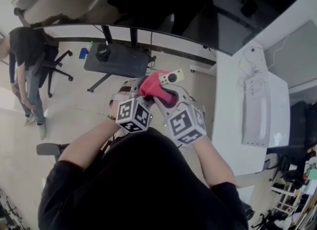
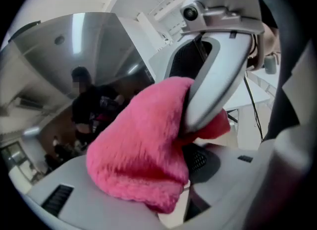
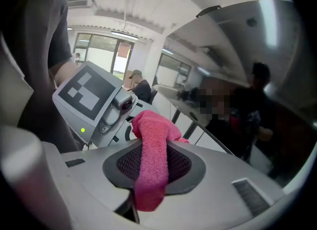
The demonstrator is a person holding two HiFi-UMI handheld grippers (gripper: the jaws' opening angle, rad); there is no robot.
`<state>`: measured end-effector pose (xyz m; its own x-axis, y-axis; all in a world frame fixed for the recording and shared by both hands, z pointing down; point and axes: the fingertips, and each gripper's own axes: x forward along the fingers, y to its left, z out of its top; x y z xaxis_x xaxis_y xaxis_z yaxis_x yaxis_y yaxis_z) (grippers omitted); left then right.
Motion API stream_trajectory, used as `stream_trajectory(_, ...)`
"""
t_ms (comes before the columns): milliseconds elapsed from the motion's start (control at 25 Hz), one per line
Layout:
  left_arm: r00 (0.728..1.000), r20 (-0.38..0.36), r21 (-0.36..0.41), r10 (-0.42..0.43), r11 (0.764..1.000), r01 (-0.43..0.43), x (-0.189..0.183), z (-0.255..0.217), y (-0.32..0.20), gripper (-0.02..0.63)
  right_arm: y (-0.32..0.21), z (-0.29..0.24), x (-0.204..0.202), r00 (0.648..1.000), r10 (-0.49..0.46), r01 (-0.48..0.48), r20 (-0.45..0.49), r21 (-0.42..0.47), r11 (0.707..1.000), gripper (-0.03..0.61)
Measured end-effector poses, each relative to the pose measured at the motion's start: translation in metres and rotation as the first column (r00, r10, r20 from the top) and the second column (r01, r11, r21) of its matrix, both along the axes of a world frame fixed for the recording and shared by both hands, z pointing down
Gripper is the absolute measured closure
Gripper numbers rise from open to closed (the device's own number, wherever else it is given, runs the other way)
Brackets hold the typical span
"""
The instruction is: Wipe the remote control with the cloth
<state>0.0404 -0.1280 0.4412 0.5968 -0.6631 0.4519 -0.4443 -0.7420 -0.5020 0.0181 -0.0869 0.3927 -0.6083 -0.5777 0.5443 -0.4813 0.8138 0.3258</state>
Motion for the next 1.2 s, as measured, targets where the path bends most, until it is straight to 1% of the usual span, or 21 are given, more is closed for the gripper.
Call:
stream_trajectory(80,0.999,0.037,0.045,0.012,0.999,-0.013,-0.005,-0.001,0.002,0.405,0.002,0.0,-0.018,0.997,-0.051,0.05,-0.052,-0.004,0.999,0.48)
stream_trajectory(160,0.998,0.061,0.087,0.014,0.996,-0.02,-0.011,-0.006,0.005,0.405,0.002,-0.001,-0.027,0.992,-0.076,0.076,-0.098,-0.004,0.997,0.48)
stream_trajectory(320,0.997,0.063,0.151,0.035,0.988,-0.045,-0.02,-0.016,0.014,0.405,-0.001,0.003,-0.022,0.984,-0.058,0.062,-0.168,0.017,0.998,0.48)
stream_trajectory(400,0.998,0.054,0.165,0.044,0.985,-0.053,-0.022,-0.018,0.018,0.405,-0.003,-0.001,-0.016,0.987,-0.034,0.038,-0.159,0.028,0.999,0.48)
stream_trajectory(480,0.998,0.044,0.164,0.045,0.985,-0.052,-0.023,-0.019,0.02,0.405,-0.006,-0.004,-0.007,0.989,-0.002,0.008,-0.147,0.041,0.999,0.48)
stream_trajectory(600,0.998,0.042,0.165,0.056,0.984,-0.062,-0.023,-0.018,0.022,0.405,-0.013,-0.006,0.016,0.988,0.067,-0.059,-0.139,0.055,0.997,0.48)
stream_trajectory(760,0.997,0.047,0.168,0.066,0.983,-0.073,-0.025,-0.018,0.025,0.405,-0.029,-0.007,0.051,0.979,0.15,-0.142,-0.142,0.066,0.988,0.482)
stream_trajectory(920,0.997,0.043,0.168,0.07,0.983,-0.076,-0.025,-0.019,0.028,0.405,-0.042,-0.005,0.079,0.963,0.23,-0.221,-0.14,0.075,0.972,0.483)
stream_trajectory(1080,0.997,0.033,0.166,0.064,0.984,-0.069,-0.026,-0.02,0.027,0.405,-0.048,-0.013,0.092,0.956,0.265,-0.254,-0.123,0.093,0.963,0.483)
stream_trajectory(1120,0.998,0.031,0.162,0.059,0.985,-0.063,-0.027,-0.02,0.027,0.405,-0.046,-0.017,0.091,0.959,0.26,-0.249,-0.112,0.101,0.963,0.483)
stream_trajectory(1200,0.999,0.027,0.147,0.042,0.988,-0.045,-0.029,-0.018,0.023,0.405,-0.038,-0.026,0.076,0.973,0.214,-0.203,-0.087,0.115,0.972,0.483)
